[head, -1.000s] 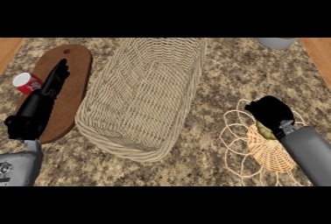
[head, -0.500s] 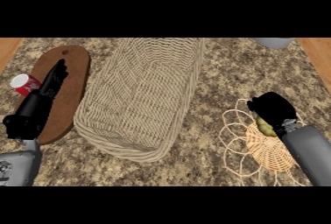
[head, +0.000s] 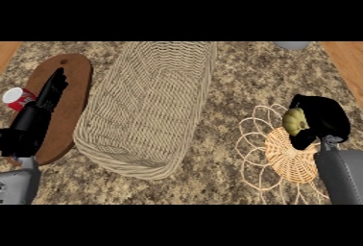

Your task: Pick the squash from the placemat and place it in the basket

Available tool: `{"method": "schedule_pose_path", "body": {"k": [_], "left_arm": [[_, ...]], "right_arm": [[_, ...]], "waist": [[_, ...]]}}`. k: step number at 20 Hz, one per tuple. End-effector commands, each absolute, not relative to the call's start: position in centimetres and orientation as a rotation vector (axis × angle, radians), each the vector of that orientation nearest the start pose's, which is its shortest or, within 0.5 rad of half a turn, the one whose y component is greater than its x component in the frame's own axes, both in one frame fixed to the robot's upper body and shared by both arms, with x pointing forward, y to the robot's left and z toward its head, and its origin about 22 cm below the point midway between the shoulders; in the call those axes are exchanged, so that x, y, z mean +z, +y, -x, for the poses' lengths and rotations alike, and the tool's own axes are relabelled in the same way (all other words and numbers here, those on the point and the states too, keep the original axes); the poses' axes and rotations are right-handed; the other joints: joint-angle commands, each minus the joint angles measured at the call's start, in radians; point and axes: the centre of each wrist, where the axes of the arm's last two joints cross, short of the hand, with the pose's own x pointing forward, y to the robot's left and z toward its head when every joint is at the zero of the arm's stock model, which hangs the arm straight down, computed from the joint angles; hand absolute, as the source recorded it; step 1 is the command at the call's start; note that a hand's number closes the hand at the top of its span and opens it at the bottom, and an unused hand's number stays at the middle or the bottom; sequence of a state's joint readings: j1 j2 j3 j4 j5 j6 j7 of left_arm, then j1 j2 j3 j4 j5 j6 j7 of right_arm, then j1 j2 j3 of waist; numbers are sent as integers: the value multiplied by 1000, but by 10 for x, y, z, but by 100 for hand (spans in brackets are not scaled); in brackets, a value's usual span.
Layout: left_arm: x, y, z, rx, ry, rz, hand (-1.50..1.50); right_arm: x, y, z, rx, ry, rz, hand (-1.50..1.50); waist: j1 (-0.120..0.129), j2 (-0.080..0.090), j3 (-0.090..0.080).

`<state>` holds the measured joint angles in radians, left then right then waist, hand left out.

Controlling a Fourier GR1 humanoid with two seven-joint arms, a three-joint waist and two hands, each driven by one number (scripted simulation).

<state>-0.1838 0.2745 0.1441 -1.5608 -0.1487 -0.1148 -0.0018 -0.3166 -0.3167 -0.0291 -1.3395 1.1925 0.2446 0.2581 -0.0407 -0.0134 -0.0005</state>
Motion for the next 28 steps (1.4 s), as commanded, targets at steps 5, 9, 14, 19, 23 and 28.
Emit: {"method": "schedule_pose_path", "body": {"k": [5,9,14,19,23,28], "left_arm": [[66,305,-278,-355,-1688,-316,0],[66,296,-284,-371,-1706,-321,0],[73,290,-285,-376,-1717,-288,0],[86,287,-292,-384,-1720,-332,0],[63,292,-284,-377,-1714,-286,0],[75,291,-291,-380,-1714,-276,0]], "right_arm": [[142,-251,-308,543,-1547,1045,150],[202,-225,-296,474,-1720,924,150],[275,-201,-275,525,-1794,896,150],[312,-144,-273,558,-1797,775,150],[348,-114,-301,611,-1752,728,150],[374,-61,-309,614,-1695,707,150]], "waist": [[6,-4,1],[21,3,-1],[35,7,-1],[44,9,-1],[53,14,-1],[59,14,-1]]}}
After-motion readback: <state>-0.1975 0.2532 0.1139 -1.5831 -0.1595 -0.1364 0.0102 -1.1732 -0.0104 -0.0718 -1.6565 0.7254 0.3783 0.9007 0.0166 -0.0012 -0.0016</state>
